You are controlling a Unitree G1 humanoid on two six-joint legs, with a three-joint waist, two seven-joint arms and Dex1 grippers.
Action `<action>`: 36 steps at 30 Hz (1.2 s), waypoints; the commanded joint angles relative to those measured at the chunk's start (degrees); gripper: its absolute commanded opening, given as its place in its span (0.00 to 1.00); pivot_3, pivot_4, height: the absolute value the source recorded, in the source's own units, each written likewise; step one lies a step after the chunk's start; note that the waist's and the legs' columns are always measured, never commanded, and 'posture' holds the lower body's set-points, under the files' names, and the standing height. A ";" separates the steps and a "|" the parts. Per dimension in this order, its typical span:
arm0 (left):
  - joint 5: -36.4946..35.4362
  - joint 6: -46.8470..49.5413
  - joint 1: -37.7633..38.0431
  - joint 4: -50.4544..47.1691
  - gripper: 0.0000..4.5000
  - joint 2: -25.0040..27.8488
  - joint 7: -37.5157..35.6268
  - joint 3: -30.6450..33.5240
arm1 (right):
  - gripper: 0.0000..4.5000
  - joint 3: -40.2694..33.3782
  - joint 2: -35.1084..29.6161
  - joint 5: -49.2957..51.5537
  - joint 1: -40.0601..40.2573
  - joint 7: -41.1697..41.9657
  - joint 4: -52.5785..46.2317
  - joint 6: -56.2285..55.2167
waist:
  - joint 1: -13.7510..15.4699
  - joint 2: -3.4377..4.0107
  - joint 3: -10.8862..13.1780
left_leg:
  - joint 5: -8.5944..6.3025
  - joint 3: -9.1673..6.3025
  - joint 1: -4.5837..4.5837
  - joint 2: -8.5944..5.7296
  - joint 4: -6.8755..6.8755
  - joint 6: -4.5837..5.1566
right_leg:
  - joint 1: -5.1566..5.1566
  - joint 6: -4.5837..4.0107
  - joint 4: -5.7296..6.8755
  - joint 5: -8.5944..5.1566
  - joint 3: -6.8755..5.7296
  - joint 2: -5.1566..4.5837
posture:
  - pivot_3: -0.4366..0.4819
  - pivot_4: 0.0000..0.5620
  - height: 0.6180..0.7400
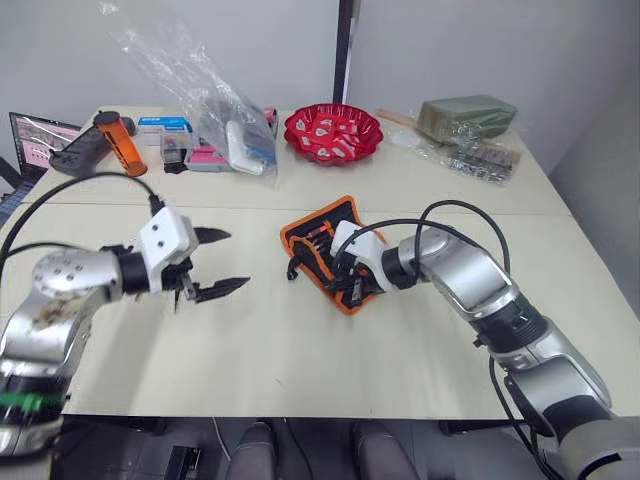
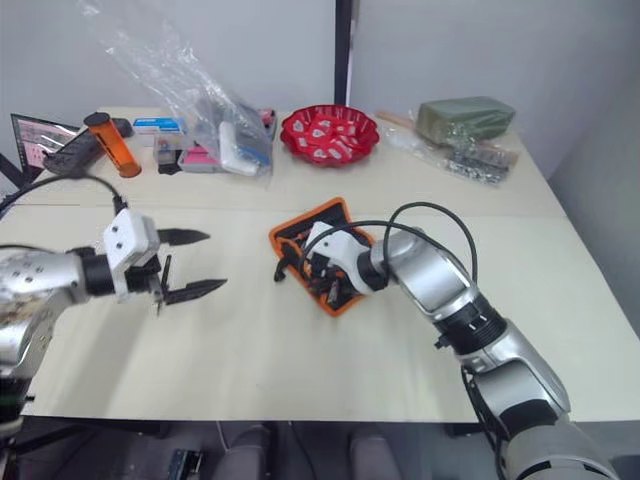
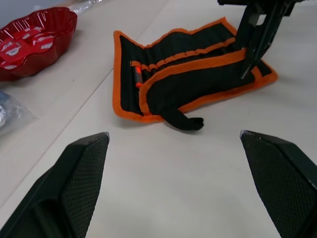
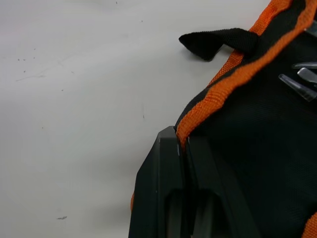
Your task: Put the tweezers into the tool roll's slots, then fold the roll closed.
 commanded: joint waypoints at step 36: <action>31.38 -51.92 -40.61 63.37 0.00 -20.15 -9.00 -20.42 | 0.06 -2.39 2.67 1.96 2.79 -8.74 -9.21 8.44 | 0.26 -0.01 -0.01 | 0.02 -0.33 -0.62 -0.08 0.57 0.03 | -0.37 -0.08 0.41 0.25 -0.14 0.05 | 0.48 0.27 1.00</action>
